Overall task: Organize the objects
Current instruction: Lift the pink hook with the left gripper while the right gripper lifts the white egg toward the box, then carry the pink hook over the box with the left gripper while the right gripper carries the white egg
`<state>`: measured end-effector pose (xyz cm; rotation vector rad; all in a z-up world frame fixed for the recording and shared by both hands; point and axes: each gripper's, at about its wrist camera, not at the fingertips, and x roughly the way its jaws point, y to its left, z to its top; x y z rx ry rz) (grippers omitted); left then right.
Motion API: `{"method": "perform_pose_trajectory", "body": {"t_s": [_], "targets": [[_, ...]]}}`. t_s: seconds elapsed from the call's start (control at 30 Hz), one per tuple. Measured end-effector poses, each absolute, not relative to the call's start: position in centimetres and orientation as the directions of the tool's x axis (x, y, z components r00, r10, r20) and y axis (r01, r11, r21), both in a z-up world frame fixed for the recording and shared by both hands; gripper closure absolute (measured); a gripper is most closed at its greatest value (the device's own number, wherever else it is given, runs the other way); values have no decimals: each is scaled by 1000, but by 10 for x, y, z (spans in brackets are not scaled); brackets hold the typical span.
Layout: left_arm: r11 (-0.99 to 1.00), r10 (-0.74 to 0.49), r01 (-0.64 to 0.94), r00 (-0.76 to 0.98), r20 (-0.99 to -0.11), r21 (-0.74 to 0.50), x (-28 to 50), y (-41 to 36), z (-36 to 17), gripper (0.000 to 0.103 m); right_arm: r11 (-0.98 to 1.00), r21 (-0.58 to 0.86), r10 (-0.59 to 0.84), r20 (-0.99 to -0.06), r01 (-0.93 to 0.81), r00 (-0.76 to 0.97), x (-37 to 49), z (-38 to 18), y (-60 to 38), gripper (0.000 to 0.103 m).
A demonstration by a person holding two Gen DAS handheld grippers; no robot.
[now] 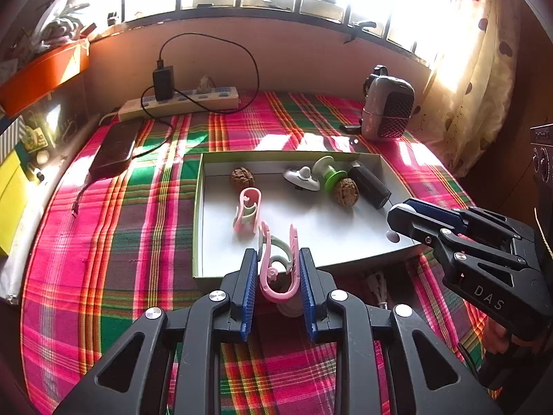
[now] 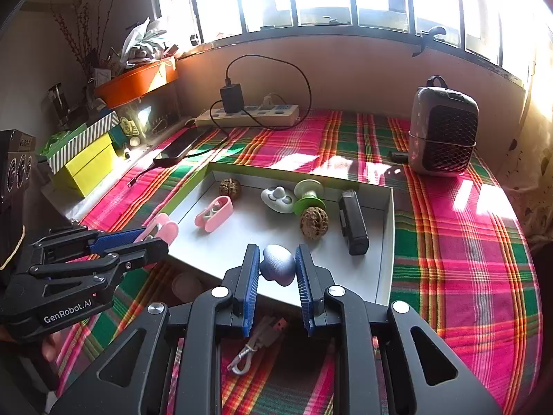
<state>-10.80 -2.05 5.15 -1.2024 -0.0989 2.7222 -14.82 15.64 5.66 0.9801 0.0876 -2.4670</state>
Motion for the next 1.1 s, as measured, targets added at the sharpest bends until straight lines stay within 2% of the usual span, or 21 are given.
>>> {"method": "perform_pose_trajectory", "body": {"t_s": [0.53,1.1], "targets": [[-981,192,-133,-633,-750,-140,-134,-19,37,81,-853,147,-439,-719,500,-538,-212,38,119,80],[-978,203,-153,-594,-778,-138,-162,-11,22,82,-838,160,-446,-751,521,-487,-239,24,105,80]]}}
